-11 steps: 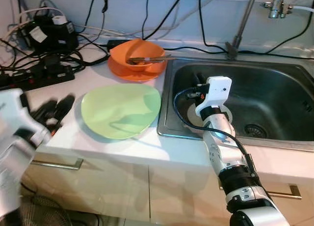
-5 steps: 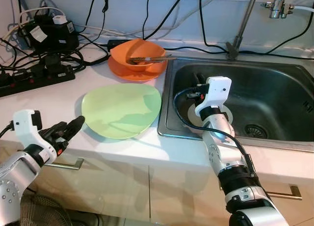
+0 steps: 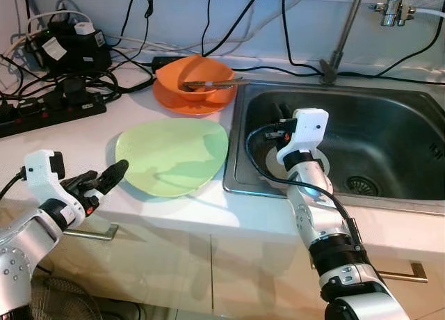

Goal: Kitchen organization

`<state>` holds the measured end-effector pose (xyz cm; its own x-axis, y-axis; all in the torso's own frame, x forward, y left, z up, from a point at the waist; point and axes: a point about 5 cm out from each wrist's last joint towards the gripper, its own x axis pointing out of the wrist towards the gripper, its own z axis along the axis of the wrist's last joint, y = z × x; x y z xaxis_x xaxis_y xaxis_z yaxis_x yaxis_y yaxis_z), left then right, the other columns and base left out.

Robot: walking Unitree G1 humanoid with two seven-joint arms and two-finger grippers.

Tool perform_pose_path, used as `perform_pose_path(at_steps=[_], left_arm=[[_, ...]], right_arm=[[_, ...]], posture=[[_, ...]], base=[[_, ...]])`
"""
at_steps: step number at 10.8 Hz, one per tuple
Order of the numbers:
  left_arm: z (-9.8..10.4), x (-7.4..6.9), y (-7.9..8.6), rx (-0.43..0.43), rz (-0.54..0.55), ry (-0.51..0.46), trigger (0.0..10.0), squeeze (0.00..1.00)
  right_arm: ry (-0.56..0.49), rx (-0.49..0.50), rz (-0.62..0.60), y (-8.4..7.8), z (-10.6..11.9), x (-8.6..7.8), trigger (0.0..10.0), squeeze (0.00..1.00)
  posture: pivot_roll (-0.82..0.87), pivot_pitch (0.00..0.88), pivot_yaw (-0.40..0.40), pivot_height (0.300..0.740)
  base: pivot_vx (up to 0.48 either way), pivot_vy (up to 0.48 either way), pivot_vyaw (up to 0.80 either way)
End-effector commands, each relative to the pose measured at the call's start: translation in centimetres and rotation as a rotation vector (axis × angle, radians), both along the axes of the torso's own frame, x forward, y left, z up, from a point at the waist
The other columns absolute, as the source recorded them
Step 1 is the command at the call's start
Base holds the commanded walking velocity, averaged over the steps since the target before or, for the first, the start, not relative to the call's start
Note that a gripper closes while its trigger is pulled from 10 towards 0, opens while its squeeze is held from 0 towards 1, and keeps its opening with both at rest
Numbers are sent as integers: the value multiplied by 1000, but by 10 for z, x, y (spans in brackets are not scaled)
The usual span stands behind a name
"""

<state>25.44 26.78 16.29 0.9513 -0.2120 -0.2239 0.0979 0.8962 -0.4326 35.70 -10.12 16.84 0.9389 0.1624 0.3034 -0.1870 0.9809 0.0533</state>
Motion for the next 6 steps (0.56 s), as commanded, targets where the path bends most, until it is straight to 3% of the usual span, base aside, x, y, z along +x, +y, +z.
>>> perform_pose_path(at_steps=[1,6], left_arm=[[0,0,-2,-23,-23,27,10000,0],[-10,9,-23,-108,-49,136,10000,0]], right_arm=[[5,-2,-4,-1,-3,-1,10000,0],[8,-4,-11,-2,-4,-1,10000,0]], posture=[[247,0,31,740],[240,0,37,740]], base=[[0,0,0],[0,0,0]])
